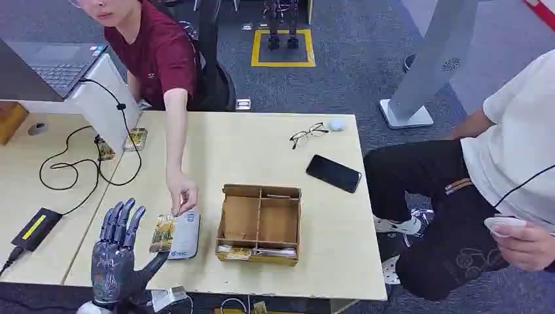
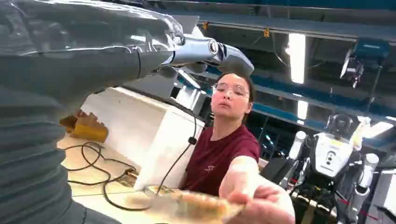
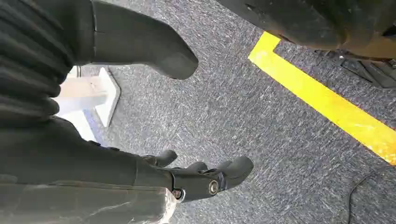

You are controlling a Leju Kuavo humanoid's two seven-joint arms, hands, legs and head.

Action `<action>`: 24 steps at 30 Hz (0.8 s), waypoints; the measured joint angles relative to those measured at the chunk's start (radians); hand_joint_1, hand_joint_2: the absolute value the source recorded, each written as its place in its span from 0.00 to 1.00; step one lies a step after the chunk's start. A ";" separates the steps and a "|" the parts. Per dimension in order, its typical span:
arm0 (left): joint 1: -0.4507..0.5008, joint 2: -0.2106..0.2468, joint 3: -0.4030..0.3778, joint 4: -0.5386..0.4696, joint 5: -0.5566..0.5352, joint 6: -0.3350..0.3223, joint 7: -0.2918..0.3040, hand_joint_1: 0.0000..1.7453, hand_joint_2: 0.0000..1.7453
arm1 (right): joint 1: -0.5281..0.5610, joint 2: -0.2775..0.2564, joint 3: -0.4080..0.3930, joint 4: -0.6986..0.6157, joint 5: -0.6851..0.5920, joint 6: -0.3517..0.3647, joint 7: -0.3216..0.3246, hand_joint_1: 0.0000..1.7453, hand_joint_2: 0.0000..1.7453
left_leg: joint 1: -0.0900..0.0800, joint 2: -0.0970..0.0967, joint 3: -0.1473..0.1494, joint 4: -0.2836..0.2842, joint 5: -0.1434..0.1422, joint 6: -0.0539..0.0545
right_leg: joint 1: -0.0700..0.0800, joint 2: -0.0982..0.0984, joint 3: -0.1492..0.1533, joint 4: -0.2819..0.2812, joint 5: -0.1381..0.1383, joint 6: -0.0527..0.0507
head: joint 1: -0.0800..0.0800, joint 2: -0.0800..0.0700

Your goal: Pass the card to the sensor for recognition and then transmit it.

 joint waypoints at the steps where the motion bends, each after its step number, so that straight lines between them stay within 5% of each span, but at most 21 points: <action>1: -0.003 -0.008 0.010 0.000 -0.016 0.000 -0.002 0.00 1.00 | 0.000 0.000 0.000 0.000 0.000 0.000 0.000 0.00 1.00 | 0.000 0.000 0.000 0.000 0.000 0.000 | 0.000 0.000 0.000 0.000 0.000 0.000 | 0.000 0.000; 3: -0.010 -0.018 0.027 0.000 -0.040 0.000 -0.004 0.05 1.00 | 0.000 0.000 0.000 0.000 0.002 0.000 0.000 0.00 1.00 | 0.000 0.000 0.000 0.000 0.000 0.000 | 0.000 0.000 0.000 0.000 0.000 0.000 | 0.000 0.000; 4: -0.013 -0.025 0.038 0.000 -0.044 0.000 -0.007 0.32 1.00 | 0.000 0.000 0.000 0.000 0.006 0.000 0.000 0.00 1.00 | 0.000 0.000 0.000 0.000 0.000 0.000 | 0.000 0.000 0.000 0.000 0.000 0.000 | 0.000 0.000; 5: -0.015 -0.031 0.046 0.000 -0.046 0.000 -0.011 1.00 1.00 | 0.000 0.000 0.000 0.000 0.008 0.000 0.000 0.00 1.00 | 0.000 0.000 0.000 0.000 0.000 0.000 | 0.000 0.000 0.000 0.000 0.000 0.000 | 0.000 0.000; 24: -0.034 -0.062 0.098 0.009 0.005 0.000 -0.057 1.00 1.00 | 0.000 0.000 -0.002 0.000 0.016 -0.003 0.000 0.00 1.00 | 0.000 0.000 0.000 0.000 0.000 0.000 | 0.000 0.000 0.000 0.000 0.000 0.000 | 0.000 0.000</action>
